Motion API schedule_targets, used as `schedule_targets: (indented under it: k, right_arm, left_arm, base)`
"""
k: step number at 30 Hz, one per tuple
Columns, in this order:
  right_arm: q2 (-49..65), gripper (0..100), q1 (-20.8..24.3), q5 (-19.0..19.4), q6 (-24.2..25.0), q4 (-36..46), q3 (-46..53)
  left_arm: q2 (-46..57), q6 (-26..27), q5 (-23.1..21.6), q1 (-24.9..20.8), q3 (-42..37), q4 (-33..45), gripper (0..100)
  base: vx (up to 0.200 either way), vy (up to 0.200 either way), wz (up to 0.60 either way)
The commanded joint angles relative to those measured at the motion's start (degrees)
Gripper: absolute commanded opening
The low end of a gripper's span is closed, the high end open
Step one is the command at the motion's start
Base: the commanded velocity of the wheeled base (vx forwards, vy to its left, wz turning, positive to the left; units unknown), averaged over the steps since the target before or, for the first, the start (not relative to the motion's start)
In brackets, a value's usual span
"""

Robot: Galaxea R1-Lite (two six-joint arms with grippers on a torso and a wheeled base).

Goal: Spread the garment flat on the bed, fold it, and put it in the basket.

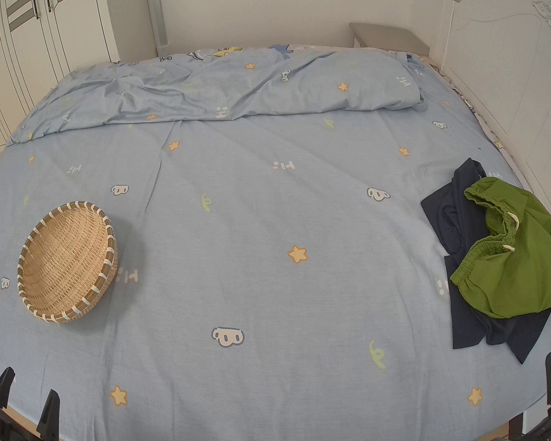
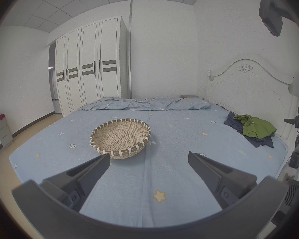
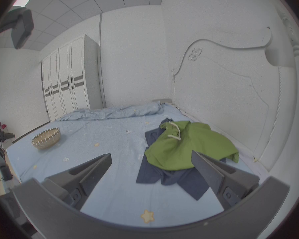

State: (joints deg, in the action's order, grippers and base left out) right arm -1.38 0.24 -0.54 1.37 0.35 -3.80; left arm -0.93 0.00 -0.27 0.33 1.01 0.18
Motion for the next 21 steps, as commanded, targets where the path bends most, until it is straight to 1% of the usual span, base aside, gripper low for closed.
schedule_targets:
  k: [1, 2, 3, 4, 5, 6, 8, 10, 12, 13, 16, 17, 18, 21]
  right_arm:
    - [-15.3, 100, 1.9, -1.4, 1.9, 7.3, -17.4]
    - [-15.4, 100, 2.0, -1.5, 1.8, 8.3, -18.3]
    - [-16.4, 100, 1.6, -1.5, 1.2, 11.3, -21.6]
    - [-16.6, 100, 1.6, -1.5, 1.1, 12.0, -22.2]
    - [-20.3, 100, 1.3, -1.6, 0.7, 15.3, -25.2]
    - [-23.4, 100, 1.1, -1.7, 0.5, 16.8, -26.9]
    - [-27.9, 100, 0.7, -1.9, 0.4, 18.3, -29.6]
    - [-33.0, 100, -0.9, -3.8, 0.2, 18.8, -31.6]
    - [-37.9, 100, -1.9, -4.7, 0.0, 18.4, -32.4]
    - [-41.9, 100, -2.5, -5.1, -0.8, 17.9, -32.8]
    - [-48.8, 100, -2.4, -5.8, -1.3, 16.5, -33.5]
    - [-49.5, 100, -2.4, -5.9, -1.3, 16.3, -33.5]
    - [-54.2, 100, -2.1, -7.0, -1.1, 14.2, -33.6]
    - [-61.3, 100, -2.1, -11.1, -1.3, 8.4, -33.5]
  left_arm:
    - [0.9, 0.0, 0.0, 0.0, -0.9, 0.0, 100]
    - [0.9, 0.0, 0.0, 0.0, -0.9, 0.0, 100]
    - [0.9, 0.0, 0.0, 0.0, -0.9, 0.0, 100]
    - [0.9, 0.0, 0.0, 0.0, -0.9, 0.0, 100]
    - [0.9, 0.0, 0.0, 0.0, -0.9, 0.0, 100]
    - [0.9, 0.0, 0.0, 0.0, -0.9, 0.0, 100]
    - [0.9, 0.0, 0.0, 0.0, -0.9, 0.0, 100]
    - [0.9, 0.0, 0.0, 0.0, -0.9, 0.0, 100]
    - [0.9, 0.0, 0.0, 0.0, -0.9, 0.0, 100]
    - [0.9, 0.0, 0.0, 0.0, -0.9, 0.0, 100]
    - [0.9, 0.0, 0.0, 0.0, -0.9, 0.0, 100]
    - [0.9, 0.0, 0.0, 0.0, -0.9, 0.0, 100]
    - [0.9, 0.0, 0.0, 0.0, -0.9, 0.0, 100]
    - [0.9, 0.0, 0.0, 0.0, -0.9, 0.0, 100]
  base:
    - [0.000, 0.000, 0.00]
    - [0.000, 0.000, 0.00]
    - [0.000, 0.000, 0.00]
    - [0.000, 0.000, 0.00]
    - [0.000, 0.000, 0.00]
    - [0.000, 0.000, 0.00]
    - [0.000, 0.000, 0.00]
    - [0.000, 0.000, 0.00]
    - [0.000, 0.000, 0.00]
    - [0.000, 0.000, 0.00]
    - [0.000, 0.000, 0.00]
    - [0.000, 0.000, 0.00]
    - [0.000, 0.000, 0.00]
    - [0.000, 0.000, 0.00]
